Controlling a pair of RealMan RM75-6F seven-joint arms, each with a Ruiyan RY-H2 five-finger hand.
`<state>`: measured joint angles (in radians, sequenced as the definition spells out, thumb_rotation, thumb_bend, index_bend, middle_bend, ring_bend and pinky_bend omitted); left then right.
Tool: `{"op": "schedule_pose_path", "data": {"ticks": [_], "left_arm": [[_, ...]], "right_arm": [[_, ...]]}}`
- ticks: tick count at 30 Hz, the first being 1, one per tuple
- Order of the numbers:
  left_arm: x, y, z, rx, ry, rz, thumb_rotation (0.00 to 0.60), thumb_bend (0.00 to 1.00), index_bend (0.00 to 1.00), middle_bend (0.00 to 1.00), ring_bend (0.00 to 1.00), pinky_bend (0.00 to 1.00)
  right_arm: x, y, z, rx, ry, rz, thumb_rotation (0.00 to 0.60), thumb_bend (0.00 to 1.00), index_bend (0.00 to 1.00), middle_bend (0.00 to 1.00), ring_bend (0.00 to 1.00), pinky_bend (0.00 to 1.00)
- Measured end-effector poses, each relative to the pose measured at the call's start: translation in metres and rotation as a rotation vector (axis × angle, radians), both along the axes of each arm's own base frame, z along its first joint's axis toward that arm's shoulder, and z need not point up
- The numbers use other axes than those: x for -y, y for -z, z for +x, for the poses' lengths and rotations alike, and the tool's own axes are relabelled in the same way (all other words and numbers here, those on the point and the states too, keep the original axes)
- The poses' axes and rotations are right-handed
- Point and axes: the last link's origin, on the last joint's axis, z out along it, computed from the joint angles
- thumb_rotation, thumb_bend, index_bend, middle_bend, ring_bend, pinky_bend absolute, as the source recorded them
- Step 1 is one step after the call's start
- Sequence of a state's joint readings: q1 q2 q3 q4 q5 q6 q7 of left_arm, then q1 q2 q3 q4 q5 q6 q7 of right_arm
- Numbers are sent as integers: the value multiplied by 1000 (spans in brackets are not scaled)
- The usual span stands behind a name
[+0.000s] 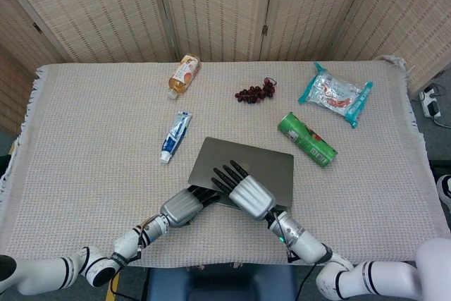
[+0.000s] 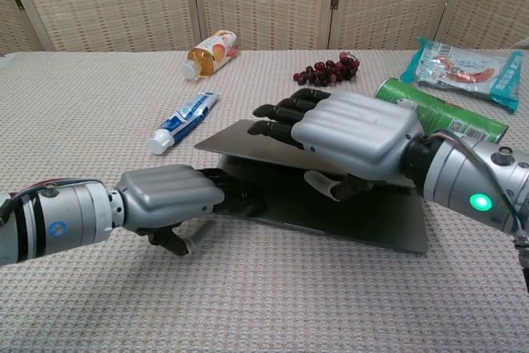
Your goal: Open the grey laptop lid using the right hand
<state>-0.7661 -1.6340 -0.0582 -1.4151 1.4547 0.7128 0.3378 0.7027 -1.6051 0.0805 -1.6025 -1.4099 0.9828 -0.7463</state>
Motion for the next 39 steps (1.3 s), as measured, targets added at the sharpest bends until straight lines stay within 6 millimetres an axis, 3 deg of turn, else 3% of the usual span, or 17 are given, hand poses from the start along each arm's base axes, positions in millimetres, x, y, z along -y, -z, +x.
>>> {"op": "schedule_pose_path", "data": {"ticks": [22,39], "left_arm": [[2,4,7,-42,11,0,600,844,89,30,0,0],[3,5,8,-52,9,1,600,844,94,32,0,0]], "right_arm": [[19,5,-14,-7,73,-18,600,595,0,0,0,0],[68,-54,-11,105,157,-172,600,595,0,0,0,0]]}}
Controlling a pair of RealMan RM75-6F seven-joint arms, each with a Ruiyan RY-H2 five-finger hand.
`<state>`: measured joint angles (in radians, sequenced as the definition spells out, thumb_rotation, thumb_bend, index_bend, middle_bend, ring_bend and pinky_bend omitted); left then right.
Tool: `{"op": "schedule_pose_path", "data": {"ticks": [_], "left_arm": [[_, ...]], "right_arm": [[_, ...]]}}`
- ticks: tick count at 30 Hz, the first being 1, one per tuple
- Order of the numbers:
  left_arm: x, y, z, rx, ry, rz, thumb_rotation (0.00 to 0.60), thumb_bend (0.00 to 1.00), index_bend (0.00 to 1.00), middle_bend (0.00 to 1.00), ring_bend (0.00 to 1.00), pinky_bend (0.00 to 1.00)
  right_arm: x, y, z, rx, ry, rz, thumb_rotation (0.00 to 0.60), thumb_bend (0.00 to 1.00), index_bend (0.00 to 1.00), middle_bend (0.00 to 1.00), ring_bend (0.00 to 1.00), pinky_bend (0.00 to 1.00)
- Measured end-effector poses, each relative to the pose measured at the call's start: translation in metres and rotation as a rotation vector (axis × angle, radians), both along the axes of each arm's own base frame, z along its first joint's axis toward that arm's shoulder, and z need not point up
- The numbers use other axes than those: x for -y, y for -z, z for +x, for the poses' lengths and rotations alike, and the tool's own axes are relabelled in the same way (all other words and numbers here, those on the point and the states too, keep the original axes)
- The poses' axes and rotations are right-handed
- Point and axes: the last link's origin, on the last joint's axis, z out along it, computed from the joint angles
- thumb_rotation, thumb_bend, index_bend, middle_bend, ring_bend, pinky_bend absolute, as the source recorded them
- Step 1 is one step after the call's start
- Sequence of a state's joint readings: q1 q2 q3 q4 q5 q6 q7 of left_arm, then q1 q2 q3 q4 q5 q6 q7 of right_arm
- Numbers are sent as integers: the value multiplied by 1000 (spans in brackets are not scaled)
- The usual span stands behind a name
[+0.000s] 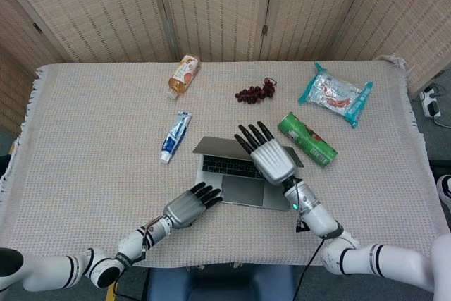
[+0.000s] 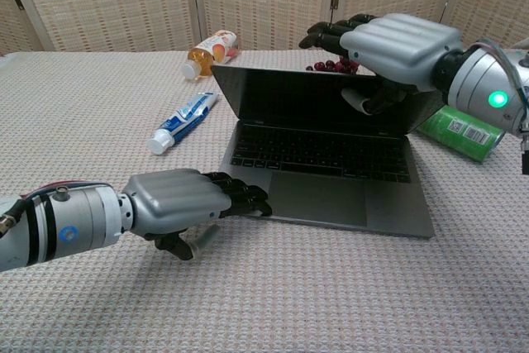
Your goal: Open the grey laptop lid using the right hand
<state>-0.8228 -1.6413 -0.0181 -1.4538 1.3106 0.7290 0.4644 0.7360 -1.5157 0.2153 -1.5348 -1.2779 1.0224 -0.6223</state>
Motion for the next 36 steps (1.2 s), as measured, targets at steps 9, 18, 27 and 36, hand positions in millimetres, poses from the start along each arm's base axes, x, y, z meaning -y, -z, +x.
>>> {"op": "schedule_pose_path", "data": {"ticks": [9,18,27,36], "left_arm": [[2,-2,3,5,6,0,600,844,94,32,0,0],[4,-3,5,5,13,1,600,844,94,32,0,0],[4,0,5,-8,15,-2,600,844,94,32,0,0],[3,2,6,-14,16,-4,600,844,94,32,0,0]], "right_arm": [[31,-27,-1,35,67,-71,600,596,0,0,0,0],[61,-42,-8,37,141,-127,600,596,0,0,0,0],[81,-48,-6,67,172,-144,600,596,0,0,0,0],[103,-59,-13,75,231,-182,600,596,0,0,0,0]]}}
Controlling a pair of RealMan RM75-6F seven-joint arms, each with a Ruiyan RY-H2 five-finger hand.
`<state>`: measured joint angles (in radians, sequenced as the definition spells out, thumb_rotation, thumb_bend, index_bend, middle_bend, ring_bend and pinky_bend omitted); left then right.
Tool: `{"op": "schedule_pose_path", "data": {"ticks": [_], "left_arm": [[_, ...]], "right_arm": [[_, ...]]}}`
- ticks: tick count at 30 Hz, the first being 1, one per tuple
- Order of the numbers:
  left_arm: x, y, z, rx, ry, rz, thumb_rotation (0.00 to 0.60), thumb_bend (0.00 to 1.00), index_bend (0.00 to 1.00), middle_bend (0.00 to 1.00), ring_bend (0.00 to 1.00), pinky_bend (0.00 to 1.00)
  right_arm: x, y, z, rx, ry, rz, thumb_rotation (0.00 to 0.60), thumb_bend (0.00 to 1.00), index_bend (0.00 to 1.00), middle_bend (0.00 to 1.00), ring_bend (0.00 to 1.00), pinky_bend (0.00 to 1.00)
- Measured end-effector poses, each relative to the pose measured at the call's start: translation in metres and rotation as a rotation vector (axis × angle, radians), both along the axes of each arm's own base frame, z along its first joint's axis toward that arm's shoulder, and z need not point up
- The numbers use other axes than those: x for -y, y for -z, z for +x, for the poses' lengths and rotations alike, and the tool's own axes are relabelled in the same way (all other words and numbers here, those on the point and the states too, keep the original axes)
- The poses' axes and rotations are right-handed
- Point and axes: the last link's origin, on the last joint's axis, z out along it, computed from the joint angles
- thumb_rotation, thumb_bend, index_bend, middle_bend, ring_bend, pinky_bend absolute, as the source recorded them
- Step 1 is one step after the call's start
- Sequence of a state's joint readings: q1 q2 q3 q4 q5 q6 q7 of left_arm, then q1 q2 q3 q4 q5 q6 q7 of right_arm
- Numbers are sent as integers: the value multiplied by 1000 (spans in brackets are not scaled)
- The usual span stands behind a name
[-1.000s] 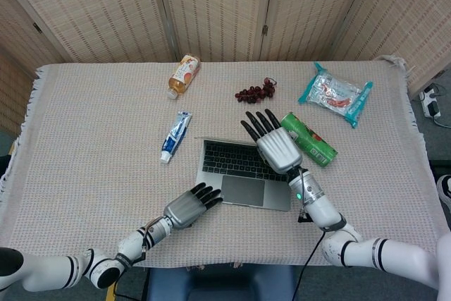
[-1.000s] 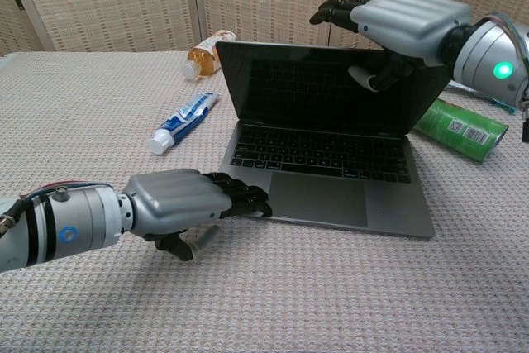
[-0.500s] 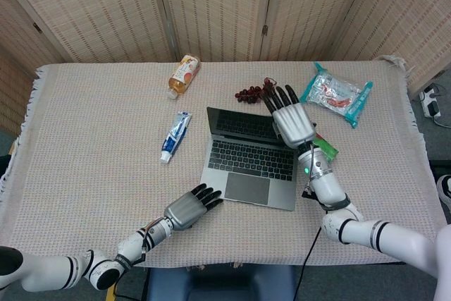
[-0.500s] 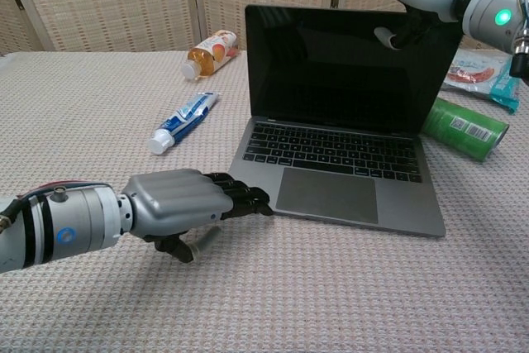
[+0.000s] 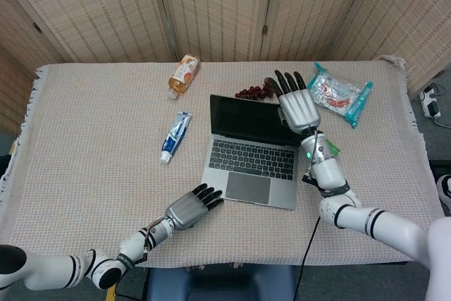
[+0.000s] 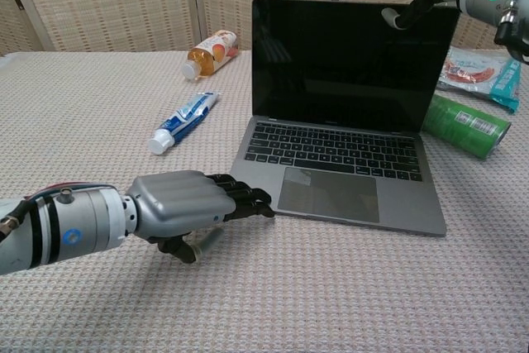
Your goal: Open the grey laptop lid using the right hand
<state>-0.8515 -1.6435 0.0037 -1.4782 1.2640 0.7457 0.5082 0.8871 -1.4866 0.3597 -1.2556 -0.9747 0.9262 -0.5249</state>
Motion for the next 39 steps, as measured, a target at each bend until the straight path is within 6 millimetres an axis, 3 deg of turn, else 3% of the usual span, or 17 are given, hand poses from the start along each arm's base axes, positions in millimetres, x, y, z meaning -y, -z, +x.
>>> {"op": "schedule_pose_path", "data": {"ticks": [9,17,22,26,31,39], "left_arm": [[0,0,1,-3,3,-1,600,844,94,32,0,0],[-4,-12,-1,36,-19,29,600,844,94,33,0,0],[-9,-33,-5,88,-58,70,600,844,94,33,0,0],[-14,-58,-14,138,-119,113,600,844,93,33,0,0],[-20,-100,-38,206,-228,195,600,844,91,33,0,0],[-17,-162,-81,325,-366,388,600,789,104,33,0,0]], "right_arm": [[18,-2,-8,18,79,-10,600,595,0,0,0,0],[10,-13,2,77,14,-1,600,596,0,0,0,0],[-12,-29,7,113,-50,18,600,596,0,0,0,0],[-37,-45,-1,123,-75,40,600,596,0,0,0,0],[-80,-70,-32,95,-61,50,600,596,0,0,0,0],[-138,-89,-77,120,-29,46,600,595,0,0,0,0]]}}
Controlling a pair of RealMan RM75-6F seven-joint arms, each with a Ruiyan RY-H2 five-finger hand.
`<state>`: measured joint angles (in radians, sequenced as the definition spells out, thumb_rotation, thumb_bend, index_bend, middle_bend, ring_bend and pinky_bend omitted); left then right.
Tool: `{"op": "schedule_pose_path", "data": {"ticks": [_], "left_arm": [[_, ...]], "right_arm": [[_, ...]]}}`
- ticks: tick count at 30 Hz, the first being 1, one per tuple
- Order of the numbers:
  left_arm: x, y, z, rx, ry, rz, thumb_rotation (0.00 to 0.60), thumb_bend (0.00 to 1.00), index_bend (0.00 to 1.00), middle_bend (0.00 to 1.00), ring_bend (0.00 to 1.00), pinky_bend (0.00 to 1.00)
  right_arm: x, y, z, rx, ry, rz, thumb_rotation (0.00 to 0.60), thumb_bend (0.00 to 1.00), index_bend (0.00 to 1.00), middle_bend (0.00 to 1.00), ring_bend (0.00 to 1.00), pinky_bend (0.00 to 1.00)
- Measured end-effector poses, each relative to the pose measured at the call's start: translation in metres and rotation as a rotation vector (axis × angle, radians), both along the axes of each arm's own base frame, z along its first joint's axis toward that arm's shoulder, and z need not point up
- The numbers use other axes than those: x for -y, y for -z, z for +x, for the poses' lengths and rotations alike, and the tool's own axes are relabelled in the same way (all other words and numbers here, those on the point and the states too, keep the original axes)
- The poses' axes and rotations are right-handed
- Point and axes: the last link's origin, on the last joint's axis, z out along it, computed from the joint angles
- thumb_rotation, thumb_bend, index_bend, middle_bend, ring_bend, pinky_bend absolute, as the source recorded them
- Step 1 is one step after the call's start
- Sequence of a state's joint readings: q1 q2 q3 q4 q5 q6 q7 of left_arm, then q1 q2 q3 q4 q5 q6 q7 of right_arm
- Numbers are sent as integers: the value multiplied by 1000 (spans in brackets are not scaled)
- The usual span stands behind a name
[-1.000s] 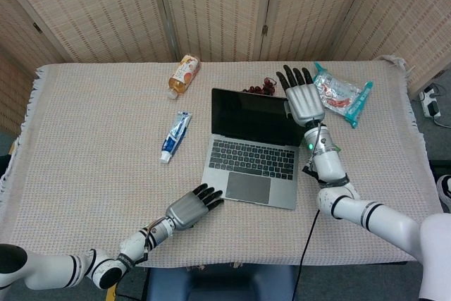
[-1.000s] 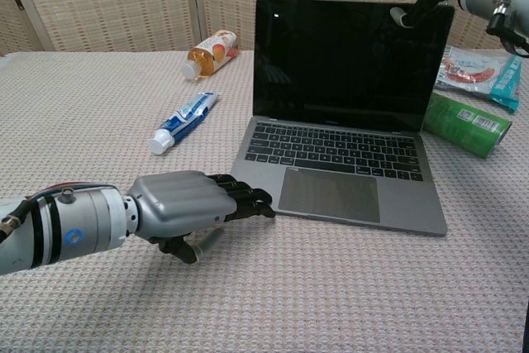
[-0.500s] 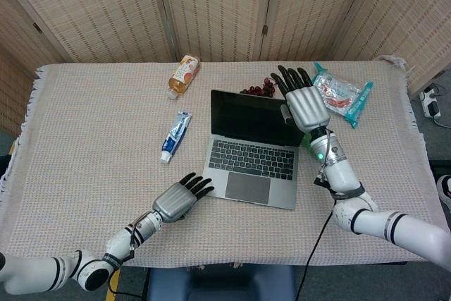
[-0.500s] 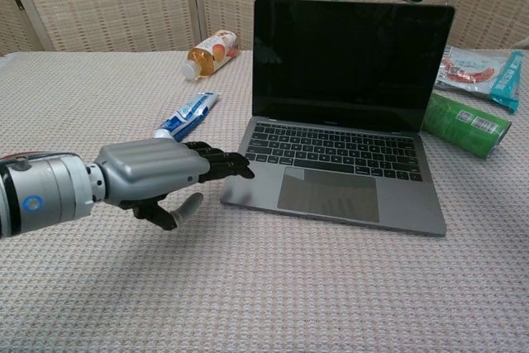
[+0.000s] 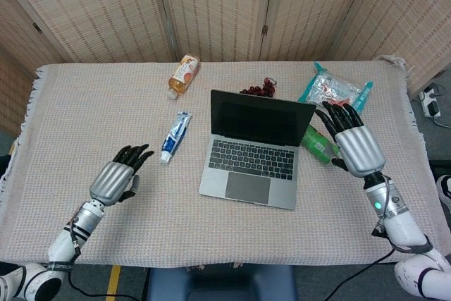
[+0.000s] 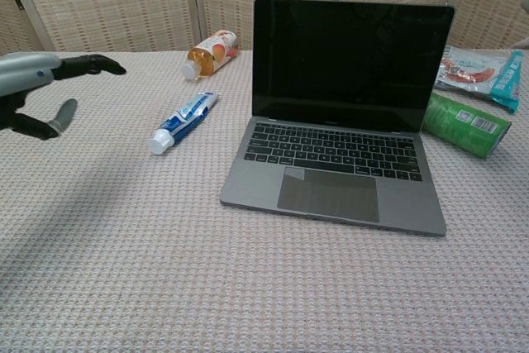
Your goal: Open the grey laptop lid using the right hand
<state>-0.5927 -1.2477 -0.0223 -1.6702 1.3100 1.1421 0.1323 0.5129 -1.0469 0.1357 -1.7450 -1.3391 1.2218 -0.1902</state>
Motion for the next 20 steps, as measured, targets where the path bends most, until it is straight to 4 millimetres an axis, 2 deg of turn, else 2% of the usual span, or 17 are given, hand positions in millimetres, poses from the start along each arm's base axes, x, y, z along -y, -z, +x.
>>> {"op": "schedule_pose_path", "data": {"ticks": [5,9,15,20], "left_arm": [[17,-37,-31,64,-73,149,600,676,104,33,0,0],[40,-61,-56,50,-125,258,600,603,98,33,0,0],[77,-76,-84,8,-213,344,600,550,87,33,0,0],[104,-78,-96,-5,-264,366,600,547,87,33,0,0]], "right_arm": [[-45,-6,-34,34,33,-2,600,595,0,0,0,0],[-77,-12,-57,55,72,-38,600,595,0,0,0,0],[-116,-14,-87,100,154,-79,600,595,0,0,0,0],[-140,-11,-102,148,204,-103,600,596,0,0,0,0]]}}
